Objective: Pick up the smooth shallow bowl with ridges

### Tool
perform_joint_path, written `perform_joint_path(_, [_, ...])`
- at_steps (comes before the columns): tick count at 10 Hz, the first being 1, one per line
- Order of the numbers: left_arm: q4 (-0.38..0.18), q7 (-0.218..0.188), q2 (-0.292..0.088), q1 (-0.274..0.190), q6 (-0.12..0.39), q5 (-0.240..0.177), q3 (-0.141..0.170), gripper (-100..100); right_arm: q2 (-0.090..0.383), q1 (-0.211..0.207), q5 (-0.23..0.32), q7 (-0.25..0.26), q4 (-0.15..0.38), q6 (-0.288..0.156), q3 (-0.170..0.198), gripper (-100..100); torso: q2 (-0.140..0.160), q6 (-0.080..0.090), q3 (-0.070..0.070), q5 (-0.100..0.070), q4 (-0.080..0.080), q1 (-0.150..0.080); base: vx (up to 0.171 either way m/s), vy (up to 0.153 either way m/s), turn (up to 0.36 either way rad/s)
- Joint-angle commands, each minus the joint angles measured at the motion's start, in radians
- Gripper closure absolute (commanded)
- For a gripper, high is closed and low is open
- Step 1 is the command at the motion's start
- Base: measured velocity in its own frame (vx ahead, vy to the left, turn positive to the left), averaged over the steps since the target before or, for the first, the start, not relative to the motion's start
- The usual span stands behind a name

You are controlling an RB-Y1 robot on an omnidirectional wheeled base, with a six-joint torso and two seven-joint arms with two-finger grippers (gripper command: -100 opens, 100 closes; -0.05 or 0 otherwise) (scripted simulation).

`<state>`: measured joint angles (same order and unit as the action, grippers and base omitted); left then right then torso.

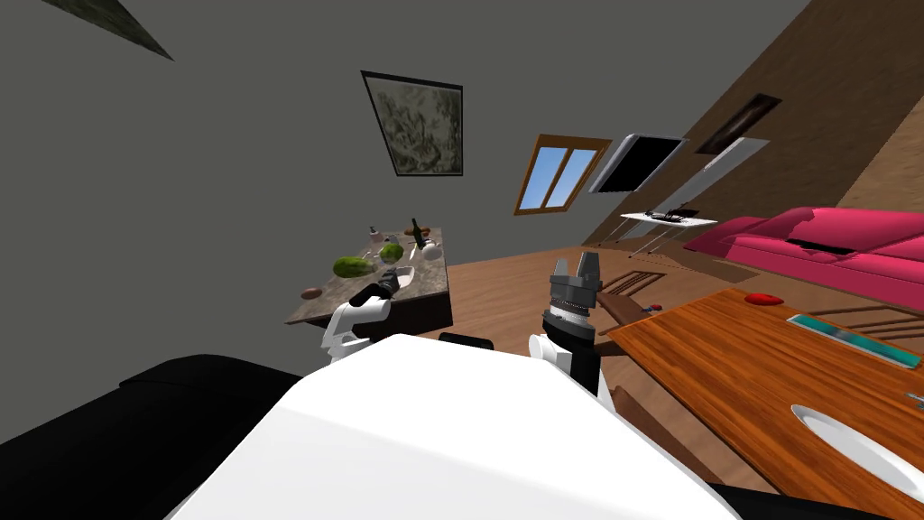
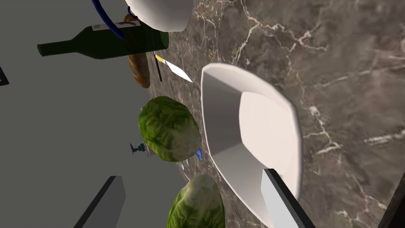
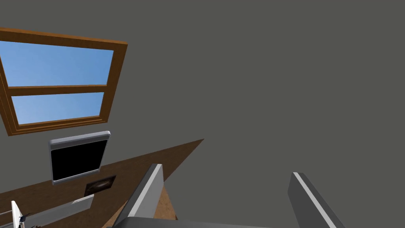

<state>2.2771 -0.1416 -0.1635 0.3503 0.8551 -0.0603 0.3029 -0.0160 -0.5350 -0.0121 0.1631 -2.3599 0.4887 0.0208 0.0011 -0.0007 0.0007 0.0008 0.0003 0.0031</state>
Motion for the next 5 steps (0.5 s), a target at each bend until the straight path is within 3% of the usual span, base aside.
perform_joint_path(1, [-0.008, -0.007, -0.002, 0.002, 0.044, -0.009, 0.017, -100, 0.0, 0.0, 0.0, 0.0, 0.0, 0.0, 0.0, 0, 0.0, 0.0, 0.0, 0.0, 0.0, 0.0, -0.021, 0.04, -0.111])
perform_joint_path(3, [-0.025, -0.018, -0.004, -0.002, 0.109, -0.019, 0.042, -100, 0.0, 0.0, 0.0, 0.0, 0.0, 0.0, 0.0, 0, 0.0, 0.0, 0.0, 0.0, 0.0, 0.001, -0.029, 0.053, -0.18])
perform_joint_path(5, [-0.033, -0.023, -0.005, -0.003, 0.142, -0.024, 0.053, -100, 0.0, 0.0, 0.0, 0.0, 0.0, 0.0, 0.0, 0, 0.0, 0.0, 0.0, 0.0, 0.0, 0.001, -0.016, 0.038, -0.07])
